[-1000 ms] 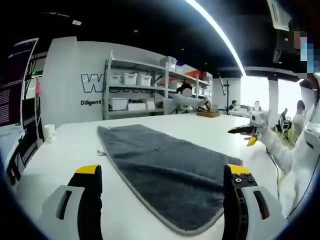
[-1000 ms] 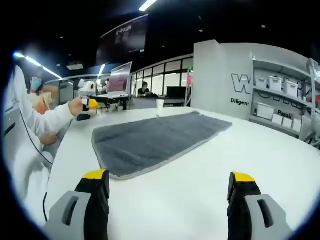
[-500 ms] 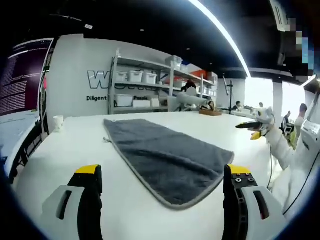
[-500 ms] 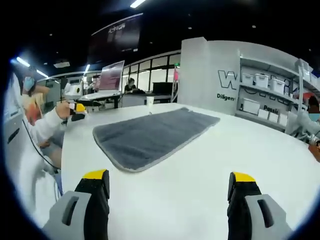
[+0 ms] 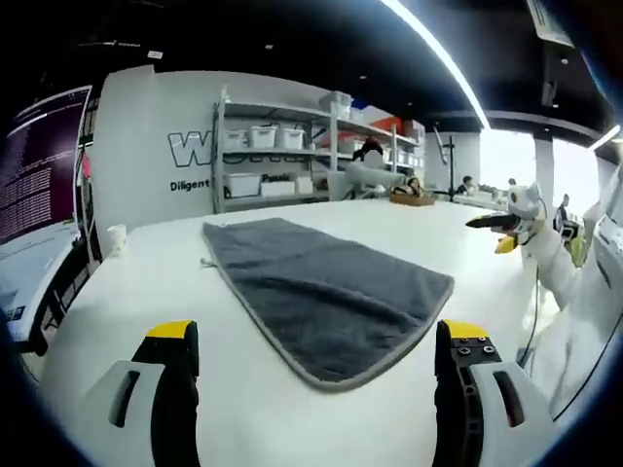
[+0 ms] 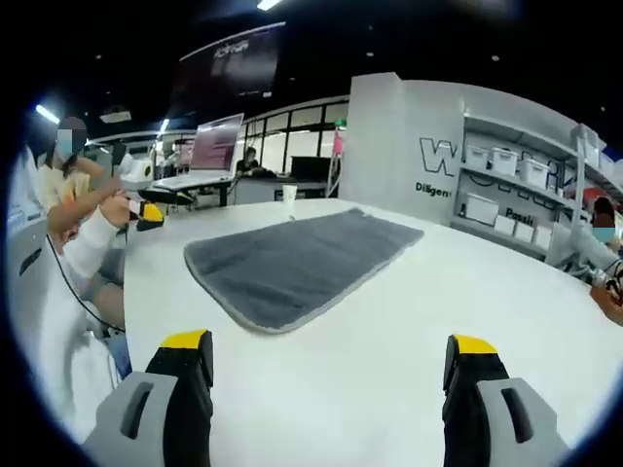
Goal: Open the folded towel by lifting each exposed corner and separating the folded layers until the towel lies flat within the target outline without major curled edges
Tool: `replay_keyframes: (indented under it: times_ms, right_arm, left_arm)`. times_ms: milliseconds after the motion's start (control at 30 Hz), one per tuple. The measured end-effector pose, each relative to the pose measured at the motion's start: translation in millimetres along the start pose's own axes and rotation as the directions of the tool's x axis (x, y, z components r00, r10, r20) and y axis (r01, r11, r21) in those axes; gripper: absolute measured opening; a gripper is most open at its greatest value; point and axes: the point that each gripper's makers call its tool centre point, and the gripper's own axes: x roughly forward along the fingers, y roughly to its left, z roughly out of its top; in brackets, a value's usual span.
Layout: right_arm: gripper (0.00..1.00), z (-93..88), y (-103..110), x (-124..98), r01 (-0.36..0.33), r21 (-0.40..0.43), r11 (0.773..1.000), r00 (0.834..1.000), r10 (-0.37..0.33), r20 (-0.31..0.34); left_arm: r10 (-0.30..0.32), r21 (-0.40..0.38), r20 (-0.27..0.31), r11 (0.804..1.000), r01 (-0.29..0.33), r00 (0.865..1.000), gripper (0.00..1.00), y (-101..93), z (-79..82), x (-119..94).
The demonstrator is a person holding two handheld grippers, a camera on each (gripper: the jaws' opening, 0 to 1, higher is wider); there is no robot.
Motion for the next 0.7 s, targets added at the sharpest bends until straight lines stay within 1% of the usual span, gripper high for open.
replay_keyframes:
  times_ms: [100, 167, 233, 367, 700]
  right_arm:
    - [0.99, -1.5, 5, 2, -0.009, -0.013, 1.000, 1.000, 0.009, -0.016]
    - [0.99, -2.3, 7, 2, -0.015, -0.021, 1.000, 1.000, 0.014, -0.026]
    - [0.99, -1.5, 8, 1, -0.016, -0.030, 0.999, 1.000, 0.015, -0.026]
    - [0.99, 0.0, 9, -1, -0.008, -0.033, 0.999, 1.000, 0.008, -0.023]
    - [0.99, -1.9, 16, 0, -0.024, -0.055, 0.998, 0.999, 0.023, -0.028]
  left_arm:
    - [0.001, 0.006, 0.003, 1.000, -0.001, 1.000, 0.99, -0.5, 0.9, 0]
    - [0.003, 0.018, -0.007, 1.000, -0.003, 1.000, 0.99, -1.2, -0.8, -1]
    - [0.001, 0.031, -0.031, 1.000, 0.000, 1.000, 0.99, -1.9, -4.5, -2]
    - [0.010, 0.037, -0.028, 0.999, -0.009, 1.000, 0.99, 0.6, -3.9, -3]
    - [0.005, 0.052, -0.026, 0.999, -0.003, 1.000, 0.99, -2.7, -1.1, -4]
